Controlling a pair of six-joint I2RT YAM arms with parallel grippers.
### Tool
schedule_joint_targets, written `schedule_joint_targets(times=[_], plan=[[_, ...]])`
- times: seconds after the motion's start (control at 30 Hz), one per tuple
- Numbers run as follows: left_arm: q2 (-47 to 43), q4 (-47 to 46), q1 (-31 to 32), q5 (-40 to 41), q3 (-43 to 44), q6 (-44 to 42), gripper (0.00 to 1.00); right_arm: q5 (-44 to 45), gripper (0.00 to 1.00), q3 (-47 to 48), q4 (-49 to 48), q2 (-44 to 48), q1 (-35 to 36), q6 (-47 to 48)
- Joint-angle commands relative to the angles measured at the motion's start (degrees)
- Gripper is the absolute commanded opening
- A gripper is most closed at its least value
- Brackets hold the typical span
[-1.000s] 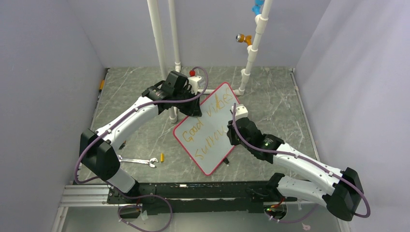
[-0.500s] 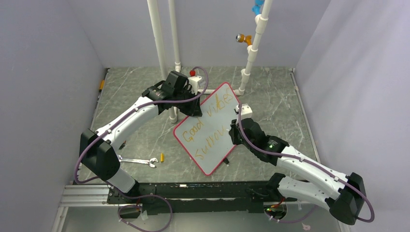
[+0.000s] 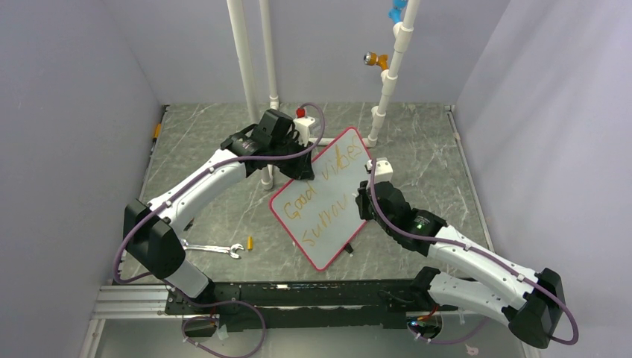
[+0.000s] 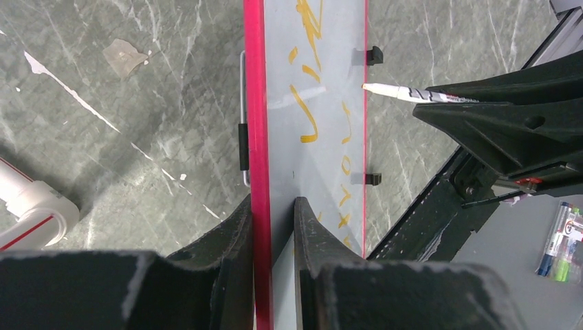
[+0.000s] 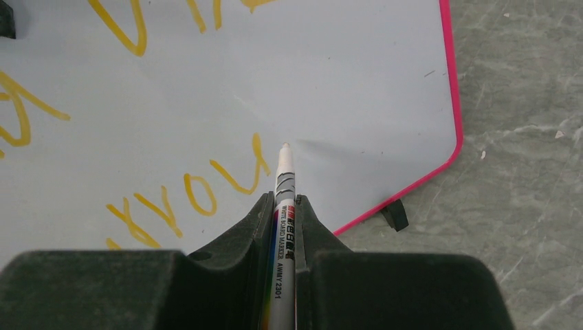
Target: Write a sentence on the whiteboard
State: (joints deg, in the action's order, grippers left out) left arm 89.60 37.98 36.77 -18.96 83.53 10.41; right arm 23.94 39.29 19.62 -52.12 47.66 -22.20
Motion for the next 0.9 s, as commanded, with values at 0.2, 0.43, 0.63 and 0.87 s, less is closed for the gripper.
schedule_joint_targets(times=[0.2,0.43,0.63,0.87], plan=[[0.2,1.2,1.1,5.9,1.1,-2.3,0.00,1.0,0.00,3.3,-4.2,-0.2,-0.3,1.1],[0.3,1.7,1.1,6.3,1.4,-2.7,0.00,0.3,0.00,3.2,-5.1,-1.8,-0.5,1.1],[-0.4,1.6,1.1,5.9,1.3,-3.2,0.00,-0.5,0.00,3.0,-6.1,-3.8,-0.9,1.2],[-0.7,1.5,1.0,5.9,1.0,-3.3,0.00,-2.5,0.00,1.8,-6.6,-4.3,-1.2,1.0]])
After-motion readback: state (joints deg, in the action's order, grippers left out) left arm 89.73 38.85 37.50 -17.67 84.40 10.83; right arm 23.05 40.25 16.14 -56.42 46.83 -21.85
